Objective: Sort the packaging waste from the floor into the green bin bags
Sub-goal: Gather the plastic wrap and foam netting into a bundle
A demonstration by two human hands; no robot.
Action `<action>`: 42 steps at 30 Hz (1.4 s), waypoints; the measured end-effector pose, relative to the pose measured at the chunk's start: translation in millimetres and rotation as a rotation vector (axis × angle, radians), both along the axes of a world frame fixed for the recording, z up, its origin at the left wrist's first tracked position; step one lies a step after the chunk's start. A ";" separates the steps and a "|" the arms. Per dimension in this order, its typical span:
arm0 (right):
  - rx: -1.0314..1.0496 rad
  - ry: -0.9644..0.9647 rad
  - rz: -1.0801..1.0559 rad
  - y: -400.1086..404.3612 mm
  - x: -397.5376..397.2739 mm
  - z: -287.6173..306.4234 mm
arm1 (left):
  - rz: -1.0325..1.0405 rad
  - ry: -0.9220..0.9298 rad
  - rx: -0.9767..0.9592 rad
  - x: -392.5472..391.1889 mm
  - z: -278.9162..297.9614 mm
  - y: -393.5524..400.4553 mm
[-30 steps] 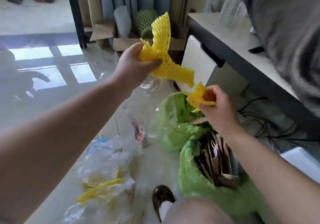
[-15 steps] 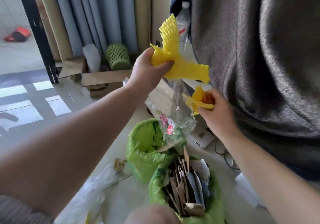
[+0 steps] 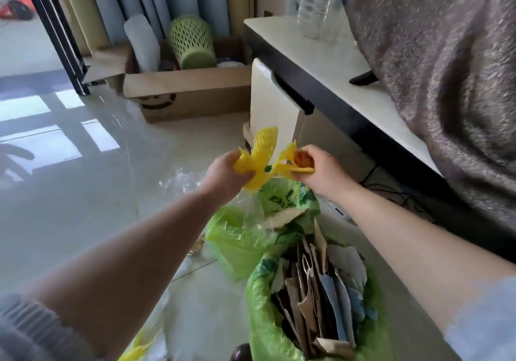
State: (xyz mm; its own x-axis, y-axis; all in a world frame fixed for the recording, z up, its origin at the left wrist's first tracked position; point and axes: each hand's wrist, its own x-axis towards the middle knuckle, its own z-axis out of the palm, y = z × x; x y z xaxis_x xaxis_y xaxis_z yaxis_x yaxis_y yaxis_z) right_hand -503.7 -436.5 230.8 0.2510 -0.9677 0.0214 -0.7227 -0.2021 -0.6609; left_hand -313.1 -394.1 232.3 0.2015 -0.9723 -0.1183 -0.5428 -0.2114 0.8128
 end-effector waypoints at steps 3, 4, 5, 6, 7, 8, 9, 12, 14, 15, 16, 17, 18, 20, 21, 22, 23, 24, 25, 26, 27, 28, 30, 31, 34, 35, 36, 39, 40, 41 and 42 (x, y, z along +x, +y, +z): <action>0.071 0.163 0.098 -24.7 14.7 -26.6 | -0.054 -0.147 0.073 -0.3 -36.9 -15.3; 0.092 0.204 0.126 -31.5 20.1 -37.1 | -0.074 -0.186 0.099 -0.9 -48.8 -22.1; 0.112 0.247 0.154 -38.0 25.2 -48.2 | -0.100 -0.214 0.127 -2.2 -60.3 -29.2; 0.125 0.294 0.182 -43.6 30.1 -58.7 | -0.139 -0.241 0.163 -3.8 -71.8 -36.2; 0.144 0.348 0.203 -49.2 34.2 -69.8 | -0.187 -0.276 0.197 -6.3 -82.8 -43.6; 0.169 0.402 0.226 -53.6 37.3 -79.1 | -0.239 -0.319 0.236 -9.0 -93.3 -50.7; 0.202 0.461 0.251 -57.3 39.9 -88.2 | -0.294 -0.371 0.274 -12.0 -103.0 -56.8; 0.269 0.630 0.341 -65.6 45.3 -112.9 | -0.433 -0.474 0.380 -19.4 -128.6 -70.6; 0.326 0.748 0.423 -68.9 50.5 -129.4 | -0.516 -0.475 0.466 -20.9 -145.3 -74.4; 0.357 0.803 0.460 -69.6 53.3 -136.1 | -0.567 -0.489 0.509 -21.5 -153.7 -75.3; 0.385 0.846 0.492 -69.8 56.4 -140.2 | -0.625 -0.511 0.542 -21.7 -159.9 -75.0; 0.411 0.873 0.516 -69.7 58.9 -143.2 | -0.680 -0.540 0.574 -23.0 -163.3 -74.7; 0.434 0.887 0.532 -70.0 60.9 -144.4 | -0.739 -0.574 0.596 -24.8 -163.4 -74.1; 0.462 0.876 0.544 -72.3 62.3 -143.8 | -0.813 -0.602 0.621 -29.7 -153.3 -72.9; 0.461 0.863 0.545 -74.2 61.8 -141.2 | -0.841 -0.591 0.619 -31.0 -145.7 -72.8; 0.446 0.853 0.547 -76.0 60.4 -136.3 | -0.870 -0.591 0.617 -31.8 -136.5 -72.8; 0.421 0.839 0.551 -77.7 58.1 -131.4 | -0.909 -0.616 0.603 -31.8 -127.1 -73.2; 0.389 0.817 0.554 -78.4 55.7 -124.6 | -0.952 -0.644 0.573 -30.4 -116.2 -72.4; 0.361 0.787 0.551 -79.0 52.9 -118.8 | -0.994 -0.666 0.538 -29.9 -106.4 -71.2; 0.339 0.746 0.548 -78.5 50.5 -111.7 | -1.032 -0.688 0.494 -29.8 -97.5 -69.3; 0.324 0.702 0.549 -76.9 48.4 -103.6 | -1.046 -0.714 0.443 -28.8 -88.0 -65.9; 0.314 0.657 0.552 -74.7 46.2 -95.2 | -1.027 -0.755 0.386 -26.7 -77.9 -61.4; 0.285 0.582 0.546 -70.4 41.4 -78.5 | -0.888 -0.830 0.220 -18.5 -60.7 -53.7; 0.272 0.559 0.536 -68.0 39.6 -70.0 | -0.798 -0.821 0.120 -10.2 -55.6 -49.8; 0.219 0.579 0.501 -60.6 34.6 -49.7 | -0.547 -0.690 -0.256 16.0 -45.2 -37.4; 0.203 0.562 0.491 -58.4 34.5 -46.1 | -0.478 -0.682 -0.320 22.8 -44.9 -34.7; 0.194 0.519 0.492 -56.3 35.3 -44.0 | -0.434 -0.683 -0.287 27.5 -47.3 -32.9; 0.191 0.476 0.565 -52.3 42.3 -52.9 | -0.491 -0.700 0.058 27.1 -66.9 -32.6; 0.195 0.505 0.590 -51.6 44.8 -60.4 | -0.541 -0.719 0.120 21.7 -72.4 -32.8; 0.206 0.542 0.606 -51.0 46.7 -69.3 | -0.597 -0.730 0.160 16.3 -79.4 -34.0; 0.223 0.579 0.615 -50.8 48.1 -79.4 | -0.655 -0.737 0.200 9.5 -85.0 -35.2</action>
State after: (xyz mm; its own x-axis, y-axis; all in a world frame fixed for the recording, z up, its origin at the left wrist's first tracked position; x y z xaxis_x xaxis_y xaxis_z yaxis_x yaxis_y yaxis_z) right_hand -455.6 -487.3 151.4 0.6434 -0.6232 -0.4446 -0.7621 -0.5768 -0.2942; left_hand -303.6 -429.4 147.2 -0.2773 -0.8935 -0.3532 -0.9543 0.2135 0.2092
